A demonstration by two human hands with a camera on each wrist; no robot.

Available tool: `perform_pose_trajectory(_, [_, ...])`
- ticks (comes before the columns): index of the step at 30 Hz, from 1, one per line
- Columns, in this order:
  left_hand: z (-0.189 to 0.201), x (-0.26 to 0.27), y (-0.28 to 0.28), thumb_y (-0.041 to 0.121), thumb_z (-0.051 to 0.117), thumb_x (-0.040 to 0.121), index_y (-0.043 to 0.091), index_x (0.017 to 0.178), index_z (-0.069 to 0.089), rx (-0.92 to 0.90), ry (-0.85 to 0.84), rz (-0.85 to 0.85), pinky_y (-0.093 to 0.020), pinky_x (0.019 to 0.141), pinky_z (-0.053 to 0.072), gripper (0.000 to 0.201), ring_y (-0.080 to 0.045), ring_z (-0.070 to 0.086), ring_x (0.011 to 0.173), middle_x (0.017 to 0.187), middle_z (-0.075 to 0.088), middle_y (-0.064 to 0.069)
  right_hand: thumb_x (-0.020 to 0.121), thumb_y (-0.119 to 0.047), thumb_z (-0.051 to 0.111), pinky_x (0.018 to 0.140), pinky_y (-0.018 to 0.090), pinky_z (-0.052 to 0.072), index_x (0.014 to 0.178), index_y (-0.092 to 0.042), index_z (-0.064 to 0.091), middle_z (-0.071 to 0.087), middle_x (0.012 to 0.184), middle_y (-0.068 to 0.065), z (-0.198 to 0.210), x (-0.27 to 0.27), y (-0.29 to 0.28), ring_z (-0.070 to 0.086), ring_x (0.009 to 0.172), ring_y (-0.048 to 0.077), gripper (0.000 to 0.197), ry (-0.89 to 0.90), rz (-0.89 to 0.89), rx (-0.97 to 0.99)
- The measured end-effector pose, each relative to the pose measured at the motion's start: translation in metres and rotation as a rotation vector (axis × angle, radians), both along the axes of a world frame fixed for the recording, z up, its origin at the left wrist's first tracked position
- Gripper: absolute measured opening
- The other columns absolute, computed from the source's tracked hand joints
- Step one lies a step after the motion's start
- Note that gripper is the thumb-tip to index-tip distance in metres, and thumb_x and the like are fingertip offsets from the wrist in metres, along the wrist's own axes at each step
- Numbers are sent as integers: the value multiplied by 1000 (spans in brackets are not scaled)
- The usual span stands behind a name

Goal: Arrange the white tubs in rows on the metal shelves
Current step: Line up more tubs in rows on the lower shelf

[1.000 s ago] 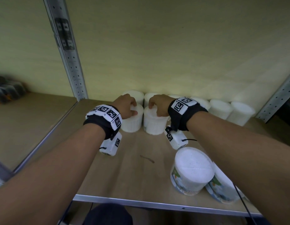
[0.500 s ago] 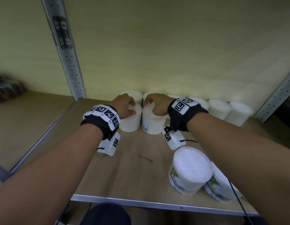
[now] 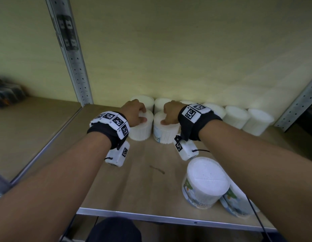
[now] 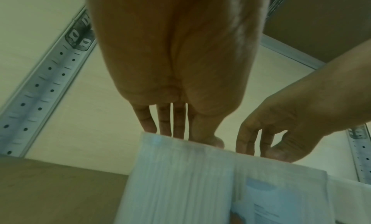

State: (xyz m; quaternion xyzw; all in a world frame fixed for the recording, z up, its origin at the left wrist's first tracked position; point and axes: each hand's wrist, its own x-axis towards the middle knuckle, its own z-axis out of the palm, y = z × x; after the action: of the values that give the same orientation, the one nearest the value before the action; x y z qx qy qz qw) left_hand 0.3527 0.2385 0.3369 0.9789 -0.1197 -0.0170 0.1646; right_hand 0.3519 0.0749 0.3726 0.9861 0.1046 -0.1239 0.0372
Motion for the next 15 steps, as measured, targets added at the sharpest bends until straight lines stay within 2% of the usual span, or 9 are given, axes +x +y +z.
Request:
perform_pose_trajectory(2, [1,0,0,29,62,89,11,126,53,-2,-2,3,-33,98,36,42,-28,45,121,131,46,-12,89,-26,63,95,31,46,132,-2,50,53,135,13,1,0,-2,55,120,26,52,28,16,19])
perform_pose_trajectory(6, [0,0,0,29,62,89,10,126,53,-4,5,2,-34,100,36,43,-29,45,122,131,46,-12,87,-8,61,102,29,41,140,-11,44,44,143,9,5,-5,-7,47,129,25,55,47,75,99])
perform_pose_trajectory(11, [0,0,0,29,62,89,11,127,52,-12,4,2,-33,100,36,43,-28,45,122,131,46,-12,84,2,57,93,25,41,137,-19,49,45,142,5,7,-6,-12,46,129,23,58,68,105,161])
perform_pose_trajectory(15, [0,1,0,29,61,90,11,127,52,-11,12,2,-34,100,36,42,-28,44,122,131,45,-12,84,1,52,86,25,41,132,-16,53,45,139,8,11,-8,-10,49,125,26,51,50,90,224])
